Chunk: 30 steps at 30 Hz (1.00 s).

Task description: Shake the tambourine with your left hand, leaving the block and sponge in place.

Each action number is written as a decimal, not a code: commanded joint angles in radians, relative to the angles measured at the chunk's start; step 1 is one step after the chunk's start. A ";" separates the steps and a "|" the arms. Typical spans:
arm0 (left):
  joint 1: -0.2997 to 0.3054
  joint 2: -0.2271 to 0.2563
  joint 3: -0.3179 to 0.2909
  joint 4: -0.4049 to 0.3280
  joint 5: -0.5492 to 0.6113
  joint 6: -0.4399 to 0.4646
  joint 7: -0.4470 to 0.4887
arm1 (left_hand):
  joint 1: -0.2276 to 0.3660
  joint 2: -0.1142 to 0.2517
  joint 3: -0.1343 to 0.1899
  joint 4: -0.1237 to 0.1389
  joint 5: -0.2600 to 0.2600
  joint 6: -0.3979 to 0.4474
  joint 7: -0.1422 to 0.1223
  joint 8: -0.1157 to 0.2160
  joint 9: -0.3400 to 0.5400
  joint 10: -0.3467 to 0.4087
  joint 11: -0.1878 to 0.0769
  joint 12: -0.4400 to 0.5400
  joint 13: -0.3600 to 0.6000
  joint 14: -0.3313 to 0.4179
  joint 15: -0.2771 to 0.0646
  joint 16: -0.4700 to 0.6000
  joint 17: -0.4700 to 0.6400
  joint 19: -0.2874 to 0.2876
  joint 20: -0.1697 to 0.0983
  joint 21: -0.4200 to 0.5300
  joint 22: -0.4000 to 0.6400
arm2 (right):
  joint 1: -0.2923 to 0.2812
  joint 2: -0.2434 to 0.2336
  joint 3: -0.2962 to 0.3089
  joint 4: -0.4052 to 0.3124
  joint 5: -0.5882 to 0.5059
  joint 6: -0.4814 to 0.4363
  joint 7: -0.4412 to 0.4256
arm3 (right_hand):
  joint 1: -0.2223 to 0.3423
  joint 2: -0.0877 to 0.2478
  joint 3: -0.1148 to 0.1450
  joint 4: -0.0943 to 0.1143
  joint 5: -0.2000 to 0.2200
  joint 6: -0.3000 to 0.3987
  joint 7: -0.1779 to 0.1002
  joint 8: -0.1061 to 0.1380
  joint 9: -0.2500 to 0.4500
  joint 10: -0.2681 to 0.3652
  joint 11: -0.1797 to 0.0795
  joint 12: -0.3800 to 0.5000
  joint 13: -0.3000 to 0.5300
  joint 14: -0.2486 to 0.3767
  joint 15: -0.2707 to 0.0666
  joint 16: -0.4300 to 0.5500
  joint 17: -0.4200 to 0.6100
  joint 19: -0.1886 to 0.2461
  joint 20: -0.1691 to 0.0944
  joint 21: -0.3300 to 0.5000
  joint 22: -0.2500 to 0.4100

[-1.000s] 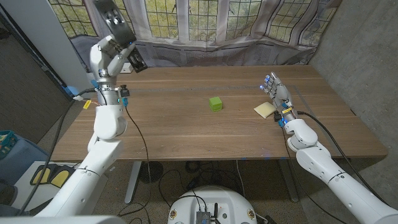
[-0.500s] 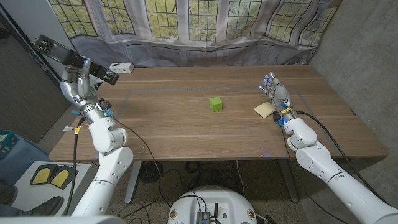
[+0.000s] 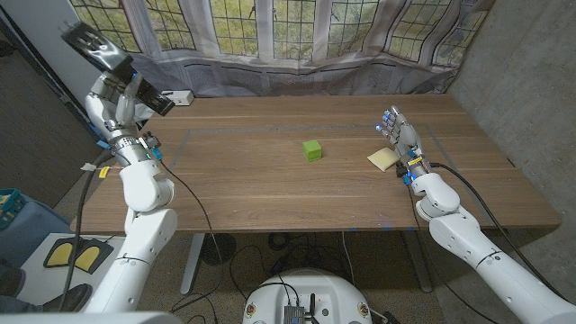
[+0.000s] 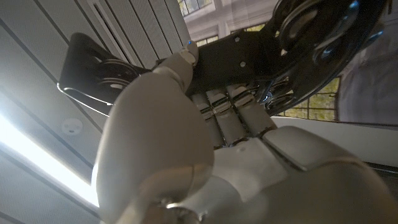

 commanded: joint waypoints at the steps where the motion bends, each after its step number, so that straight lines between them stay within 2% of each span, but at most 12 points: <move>1: -0.053 0.206 0.087 -0.160 0.460 0.258 -0.139 | -0.027 0.043 0.032 0.032 0.005 0.010 0.001 0.010 0.005 0.019 -0.008 0.002 0.017 0.055 -0.051 0.005 0.002 0.002 0.001 0.005 0.002 | -0.011 -0.002 0.007 -0.008 -0.006 0.013 -0.007 | -0.008 0.000 0.000 -0.004 0.003 0.006 0.005 -0.001 0.002 0.009 0.003 -0.002 0.004 0.009 -0.001 -0.002 0.002 0.008 0.002 -0.001 0.002; 7: -0.126 0.317 0.200 -0.241 0.584 0.465 -0.252 | -0.026 0.043 0.031 0.031 0.005 0.009 0.001 0.009 0.005 0.017 -0.004 0.001 0.020 0.052 -0.050 0.004 0.003 -0.001 0.003 0.005 0.003 | -0.010 -0.003 0.008 -0.007 -0.004 0.014 -0.004 | -0.009 0.000 0.000 -0.004 0.003 0.006 0.005 -0.001 0.002 0.009 0.003 -0.003 0.004 0.009 -0.001 -0.002 0.002 0.008 0.002 -0.001 0.002; 9: -0.163 0.369 0.275 -0.322 0.755 0.651 -0.322 | -0.026 0.044 0.032 0.031 0.005 0.007 0.002 0.008 0.005 0.015 -0.006 0.000 0.020 0.050 -0.047 0.002 0.002 -0.002 0.004 0.005 0.003 | -0.008 -0.003 0.008 -0.005 -0.003 0.014 0.000 | -0.009 0.000 0.000 -0.004 0.003 0.007 0.006 0.000 0.002 0.009 0.003 -0.003 0.004 0.009 -0.002 -0.002 0.002 0.008 0.002 -0.001 0.002; 10: -0.164 0.375 0.279 -0.327 0.755 0.664 -0.319 | -0.026 0.044 0.032 0.031 0.005 0.007 0.002 0.007 0.005 0.015 -0.006 -0.001 0.021 0.049 -0.046 0.002 0.001 -0.005 0.005 0.004 0.003 | -0.008 -0.003 0.008 -0.005 -0.003 0.014 0.001 | -0.009 0.000 0.000 -0.004 0.003 0.006 0.006 -0.001 0.002 0.008 0.003 -0.003 0.004 0.009 -0.002 -0.002 0.002 0.008 0.002 -0.001 0.002; 11: -0.197 0.400 0.349 -0.374 0.908 0.785 -0.375 | -0.026 0.045 0.032 0.032 0.005 0.006 0.002 0.007 0.005 0.014 -0.006 -0.001 0.021 0.048 -0.046 0.001 0.001 -0.009 0.005 0.002 0.003 | -0.006 -0.002 0.007 -0.002 -0.002 0.015 0.003 | -0.009 0.000 0.000 -0.004 0.003 0.006 0.006 -0.001 0.002 0.007 0.002 -0.003 0.004 0.009 -0.001 -0.002 0.002 0.008 0.002 -0.001 0.002; 12: -0.217 0.416 0.394 -0.400 0.994 0.857 -0.422 | -0.026 0.045 0.032 0.032 0.006 0.007 0.001 0.007 0.005 0.015 -0.006 -0.001 0.022 0.047 -0.047 0.001 0.001 -0.014 0.004 0.001 0.003 | -0.007 0.001 0.008 -0.004 0.005 0.010 0.001 | -0.009 0.000 0.000 -0.004 0.003 0.006 0.005 -0.001 0.002 0.008 0.002 -0.003 0.004 0.010 -0.001 -0.002 0.002 0.008 0.002 -0.001 0.002; 14: -0.262 0.435 0.478 -0.425 1.116 0.951 -0.524 | -0.028 0.045 0.032 0.033 0.006 0.006 0.000 0.007 0.005 0.014 -0.013 -0.002 0.022 0.045 -0.047 0.000 0.001 -0.018 0.004 0.000 0.003 | -0.005 0.001 0.007 -0.002 0.004 0.011 0.003 | -0.009 0.000 0.000 -0.004 0.003 0.006 0.006 -0.001 0.002 0.008 0.002 -0.003 0.004 0.010 -0.001 -0.002 0.002 0.008 0.002 -0.001 0.002; 16: -0.311 0.451 0.534 -0.422 1.143 0.972 -0.630 | -0.028 0.045 0.032 0.033 0.006 0.006 -0.001 0.006 0.005 0.013 -0.014 -0.003 0.023 0.045 -0.048 -0.001 0.000 -0.018 0.004 0.000 0.003 | -0.003 0.000 0.006 0.002 -0.001 0.015 0.005 | -0.009 0.000 0.000 -0.004 0.003 0.007 0.007 0.000 0.002 0.008 0.002 -0.003 0.004 0.009 0.000 -0.002 0.002 0.008 0.002 -0.001 0.002; 22: -0.365 0.465 0.597 -0.402 1.110 0.979 -0.738 | -0.028 0.045 0.032 0.033 0.006 0.005 -0.002 0.005 0.004 0.014 -0.007 -0.004 0.025 0.045 -0.049 0.000 0.000 -0.020 0.004 0.000 0.003 | -0.001 0.001 0.007 0.003 0.005 0.008 0.004 | -0.010 0.000 0.000 -0.004 0.002 0.006 0.006 -0.001 0.002 0.010 0.002 -0.002 0.004 0.010 -0.001 -0.002 0.002 0.008 0.002 -0.001 0.002; 26: -0.371 0.469 0.607 -0.396 1.088 0.983 -0.729 | -0.028 0.046 0.032 0.033 0.006 0.005 -0.002 0.005 0.004 0.014 -0.007 -0.004 0.026 0.046 -0.047 0.000 0.000 -0.021 0.004 0.000 0.003 | 0.005 0.002 0.005 0.010 0.002 0.011 0.007 | -0.010 0.000 0.000 -0.004 0.002 0.006 0.006 -0.001 0.002 0.010 0.002 -0.002 0.004 0.009 0.000 -0.002 0.002 0.008 0.002 -0.001 0.002; 30: -0.347 0.467 0.595 -0.389 1.067 0.979 -0.639 | -0.029 0.046 0.031 0.034 0.006 0.005 -0.001 0.004 0.004 0.014 -0.006 -0.005 0.027 0.047 -0.048 0.001 0.000 -0.021 0.005 0.000 0.003 | 0.010 0.004 0.002 0.015 0.004 0.008 0.010 | -0.009 0.001 0.001 -0.005 0.003 0.006 0.006 -0.001 0.002 0.009 0.002 -0.003 0.004 0.009 0.000 -0.003 0.002 0.008 0.002 -0.002 0.002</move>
